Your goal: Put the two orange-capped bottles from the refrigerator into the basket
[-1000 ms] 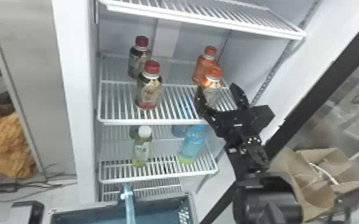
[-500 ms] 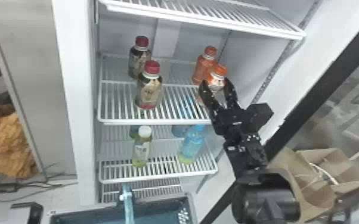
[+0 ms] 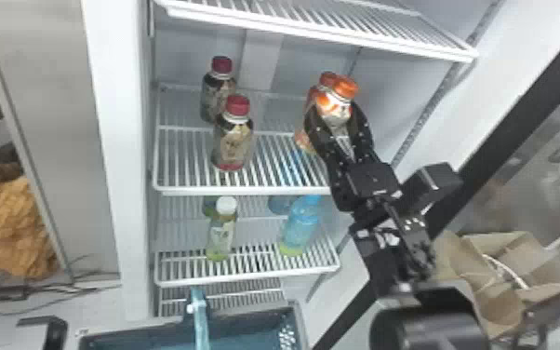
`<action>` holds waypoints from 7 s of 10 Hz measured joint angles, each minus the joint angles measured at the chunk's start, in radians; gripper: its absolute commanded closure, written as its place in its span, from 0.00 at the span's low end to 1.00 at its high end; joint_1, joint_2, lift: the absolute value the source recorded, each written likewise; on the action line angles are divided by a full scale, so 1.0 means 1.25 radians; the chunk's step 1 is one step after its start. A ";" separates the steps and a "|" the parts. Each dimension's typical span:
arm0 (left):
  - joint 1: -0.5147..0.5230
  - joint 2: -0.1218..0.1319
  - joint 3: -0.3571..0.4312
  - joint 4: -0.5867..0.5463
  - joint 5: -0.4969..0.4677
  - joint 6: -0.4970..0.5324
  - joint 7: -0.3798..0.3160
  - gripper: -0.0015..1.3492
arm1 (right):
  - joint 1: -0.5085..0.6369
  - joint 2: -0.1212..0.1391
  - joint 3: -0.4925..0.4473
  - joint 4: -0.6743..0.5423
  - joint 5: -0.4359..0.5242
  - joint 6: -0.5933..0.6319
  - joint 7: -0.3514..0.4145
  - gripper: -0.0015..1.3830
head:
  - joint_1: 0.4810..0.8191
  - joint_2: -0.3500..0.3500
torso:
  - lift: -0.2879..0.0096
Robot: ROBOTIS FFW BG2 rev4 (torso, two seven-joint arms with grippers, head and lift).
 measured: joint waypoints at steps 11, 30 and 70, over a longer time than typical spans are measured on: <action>-0.012 -0.001 -0.004 0.000 -0.011 0.007 0.000 0.89 | 0.550 0.034 -0.130 -0.775 -0.049 0.807 0.240 0.54 | 0.63 0.00 | 0.83; -0.006 -0.005 0.003 0.000 -0.014 0.008 0.001 0.89 | 0.387 0.036 -0.153 -0.549 0.032 0.621 0.200 0.09 | 0.63 0.00 | 0.83; -0.008 0.000 0.006 0.002 -0.009 0.004 0.001 0.89 | -0.411 -0.049 0.000 0.473 0.086 0.059 0.016 0.57 | 0.63 0.00 | 0.83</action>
